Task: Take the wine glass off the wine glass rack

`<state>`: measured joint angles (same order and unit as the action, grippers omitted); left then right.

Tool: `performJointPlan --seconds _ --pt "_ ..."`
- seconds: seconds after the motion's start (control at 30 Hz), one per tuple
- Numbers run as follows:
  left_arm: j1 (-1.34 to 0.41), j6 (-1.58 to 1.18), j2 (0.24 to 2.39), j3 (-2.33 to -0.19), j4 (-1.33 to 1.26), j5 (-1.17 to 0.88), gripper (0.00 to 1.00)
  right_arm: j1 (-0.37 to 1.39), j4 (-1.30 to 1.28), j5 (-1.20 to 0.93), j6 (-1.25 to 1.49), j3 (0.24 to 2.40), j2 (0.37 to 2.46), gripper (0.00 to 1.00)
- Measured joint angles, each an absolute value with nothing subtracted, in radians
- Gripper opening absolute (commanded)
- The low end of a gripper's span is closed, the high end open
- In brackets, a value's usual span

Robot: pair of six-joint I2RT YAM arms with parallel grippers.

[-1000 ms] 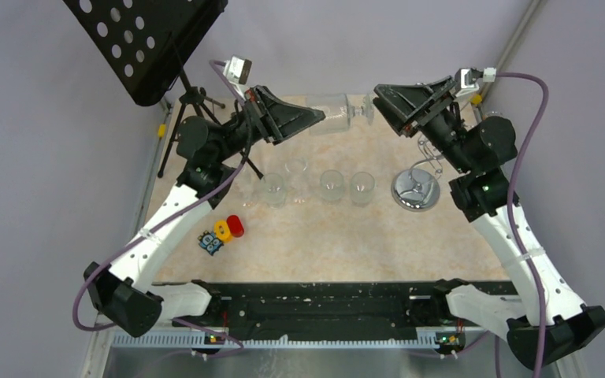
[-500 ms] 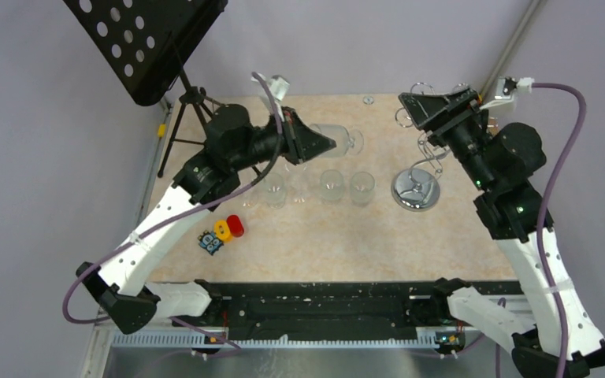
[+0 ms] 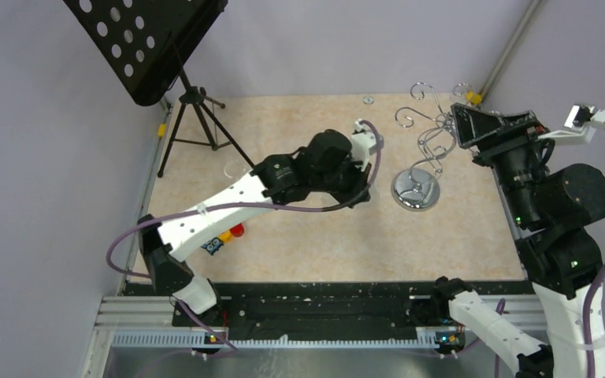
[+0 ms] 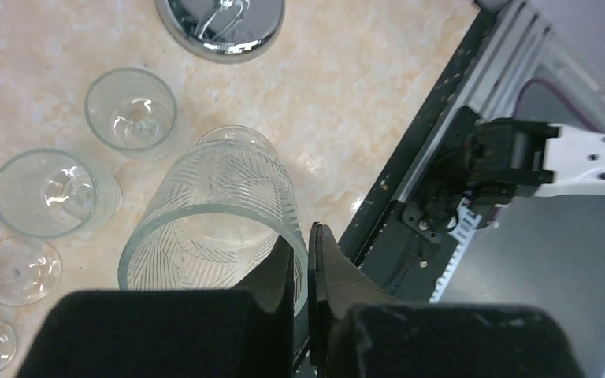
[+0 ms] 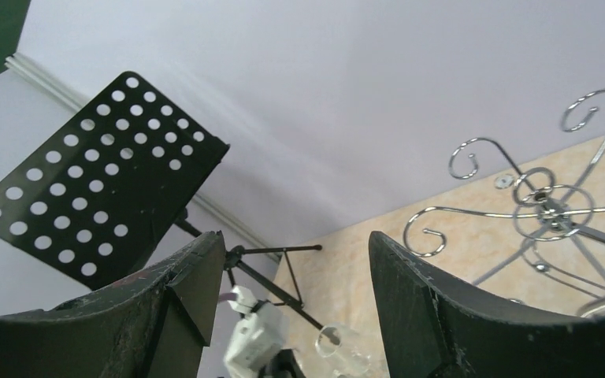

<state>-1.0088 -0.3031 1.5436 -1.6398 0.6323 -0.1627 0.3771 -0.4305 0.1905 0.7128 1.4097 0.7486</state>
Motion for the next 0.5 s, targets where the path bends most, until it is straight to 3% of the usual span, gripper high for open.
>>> performJointPlan --seconds 0.5 --pt "-1.121 -0.196 1.934 -1.826 0.803 -0.042 0.0 0.377 -0.525 0.288 0.646 1.416 0.699 0.68"
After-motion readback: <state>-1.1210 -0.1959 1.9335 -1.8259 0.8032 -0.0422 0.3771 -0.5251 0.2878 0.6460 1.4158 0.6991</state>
